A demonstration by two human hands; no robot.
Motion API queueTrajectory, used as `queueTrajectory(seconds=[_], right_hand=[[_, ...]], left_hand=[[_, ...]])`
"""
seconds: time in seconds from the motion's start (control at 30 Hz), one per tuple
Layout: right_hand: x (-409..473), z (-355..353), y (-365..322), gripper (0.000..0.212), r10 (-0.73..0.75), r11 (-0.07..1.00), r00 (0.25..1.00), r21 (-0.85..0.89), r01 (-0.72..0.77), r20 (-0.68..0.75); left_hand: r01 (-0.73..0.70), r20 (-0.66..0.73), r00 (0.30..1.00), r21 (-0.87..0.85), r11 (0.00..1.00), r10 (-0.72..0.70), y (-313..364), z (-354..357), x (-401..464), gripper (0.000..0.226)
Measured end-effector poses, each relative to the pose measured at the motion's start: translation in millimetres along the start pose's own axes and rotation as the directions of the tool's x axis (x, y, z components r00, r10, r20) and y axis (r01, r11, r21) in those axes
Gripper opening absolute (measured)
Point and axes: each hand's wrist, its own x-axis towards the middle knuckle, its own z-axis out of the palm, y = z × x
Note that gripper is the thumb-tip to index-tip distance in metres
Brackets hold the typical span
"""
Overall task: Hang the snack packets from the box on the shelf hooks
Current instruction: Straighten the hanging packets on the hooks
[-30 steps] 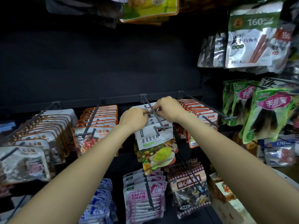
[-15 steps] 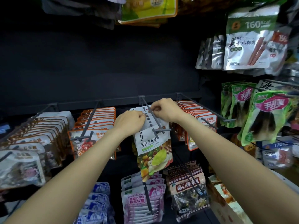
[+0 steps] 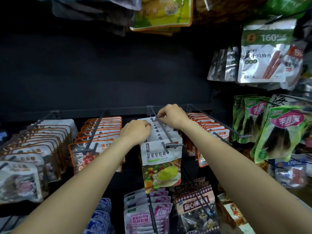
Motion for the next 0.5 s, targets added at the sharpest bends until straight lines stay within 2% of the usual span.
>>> queueTrajectory(seconds=[0.2,0.37,0.5], right_hand=[[12.0,7.9,2.8,0.019,0.018,1.000,1.000,-0.024,-0.017,0.025],[22.1,9.4,4.7,0.018,0.032,0.999,0.999,-0.011,-0.031,0.031],[27.9,11.7,4.4,0.023,0.029,0.999,0.999,-0.035,-0.030,-0.025]], left_hand=[[-0.017,-0.039,0.999,-0.002,1.000,0.017,6.8,0.0,7.1,0.039],[-0.040,-0.044,0.998,0.064,0.997,0.043,9.1,0.0,3.7,0.040],[-0.058,-0.086,0.994,0.093,0.994,0.066,11.3,1.4,-0.7,0.039]])
